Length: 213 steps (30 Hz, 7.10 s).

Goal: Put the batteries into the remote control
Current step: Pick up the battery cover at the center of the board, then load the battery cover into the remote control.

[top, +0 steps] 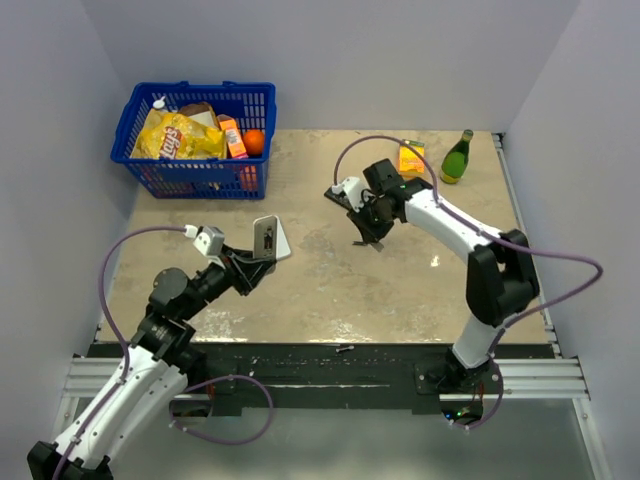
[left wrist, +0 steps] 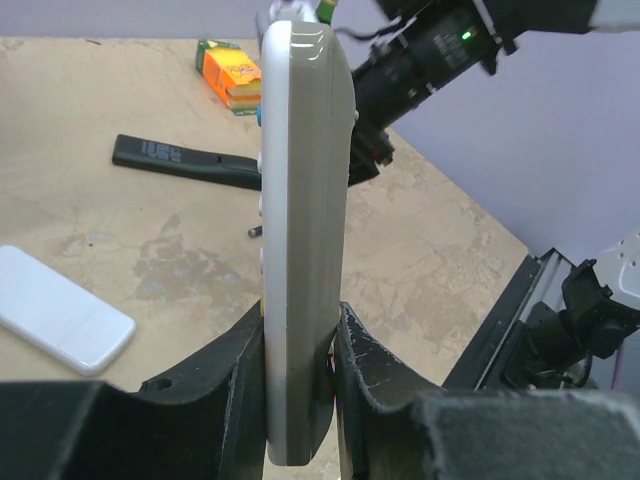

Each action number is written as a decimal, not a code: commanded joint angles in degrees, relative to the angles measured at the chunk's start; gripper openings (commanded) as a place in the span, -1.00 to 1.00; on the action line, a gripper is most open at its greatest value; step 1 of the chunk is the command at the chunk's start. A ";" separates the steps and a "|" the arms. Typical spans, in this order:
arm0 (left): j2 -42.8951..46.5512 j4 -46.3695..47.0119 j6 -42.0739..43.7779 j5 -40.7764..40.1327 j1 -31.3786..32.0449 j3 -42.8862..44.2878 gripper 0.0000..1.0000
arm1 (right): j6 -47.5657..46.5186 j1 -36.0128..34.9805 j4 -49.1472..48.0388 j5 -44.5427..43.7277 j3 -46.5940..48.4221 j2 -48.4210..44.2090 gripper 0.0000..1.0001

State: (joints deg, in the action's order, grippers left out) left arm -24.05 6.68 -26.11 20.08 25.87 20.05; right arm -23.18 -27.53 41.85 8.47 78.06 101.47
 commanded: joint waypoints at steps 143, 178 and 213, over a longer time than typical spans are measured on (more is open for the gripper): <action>-0.64 34.10 -24.52 3.39 -0.38 -15.83 -1.00 | 49.90 -48.76 -42.28 -56.63 -3.09 -10.77 -0.31; -2.22 37.35 -27.42 4.80 -0.38 -16.80 -1.00 | 49.28 -31.37 -46.58 -8.96 -8.79 -25.70 0.69; -3.54 42.29 -27.68 10.78 -0.38 -15.04 -1.00 | 59.04 -21.34 -70.24 16.23 -21.64 -20.34 -0.18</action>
State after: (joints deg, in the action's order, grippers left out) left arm -27.92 44.23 -55.31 27.57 25.43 3.09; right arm 36.36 -49.10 -27.49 26.37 56.69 82.24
